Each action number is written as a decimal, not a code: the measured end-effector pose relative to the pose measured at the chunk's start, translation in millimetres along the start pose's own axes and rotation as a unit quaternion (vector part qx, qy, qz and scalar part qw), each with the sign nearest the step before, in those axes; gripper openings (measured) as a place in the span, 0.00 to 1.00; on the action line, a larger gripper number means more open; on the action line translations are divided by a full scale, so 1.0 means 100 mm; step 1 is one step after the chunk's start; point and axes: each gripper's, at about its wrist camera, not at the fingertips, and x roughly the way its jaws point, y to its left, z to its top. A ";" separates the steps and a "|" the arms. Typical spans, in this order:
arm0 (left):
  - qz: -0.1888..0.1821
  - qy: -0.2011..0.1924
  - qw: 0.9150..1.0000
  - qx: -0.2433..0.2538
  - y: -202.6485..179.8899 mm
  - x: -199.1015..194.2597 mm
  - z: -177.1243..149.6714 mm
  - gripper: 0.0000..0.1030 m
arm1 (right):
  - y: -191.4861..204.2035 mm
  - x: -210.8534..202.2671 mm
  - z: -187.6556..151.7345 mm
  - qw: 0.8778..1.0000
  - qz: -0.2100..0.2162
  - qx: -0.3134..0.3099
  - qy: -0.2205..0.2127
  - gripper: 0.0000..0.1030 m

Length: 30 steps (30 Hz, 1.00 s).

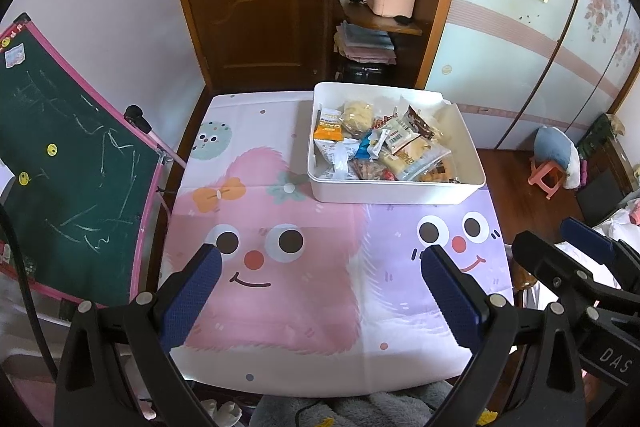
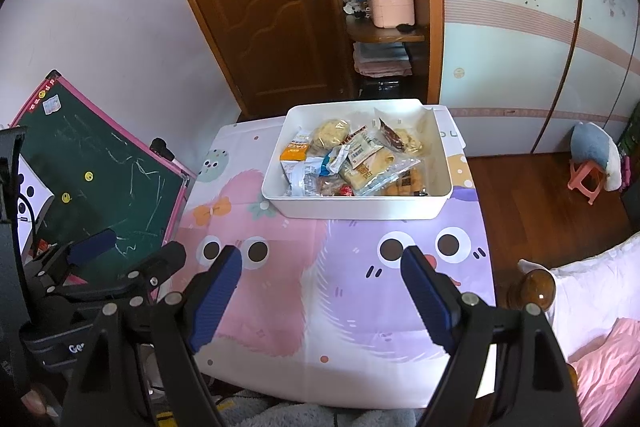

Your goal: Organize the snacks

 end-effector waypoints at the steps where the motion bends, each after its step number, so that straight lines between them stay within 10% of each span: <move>1: 0.000 0.000 1.000 0.000 0.00 0.00 0.01 0.97 | 0.01 0.00 0.00 1.000 0.000 0.001 -0.001 0.80; 30: 0.000 0.000 1.000 -0.001 -0.03 0.01 -0.01 0.97 | 0.00 0.00 0.01 1.000 0.000 0.001 0.001 0.80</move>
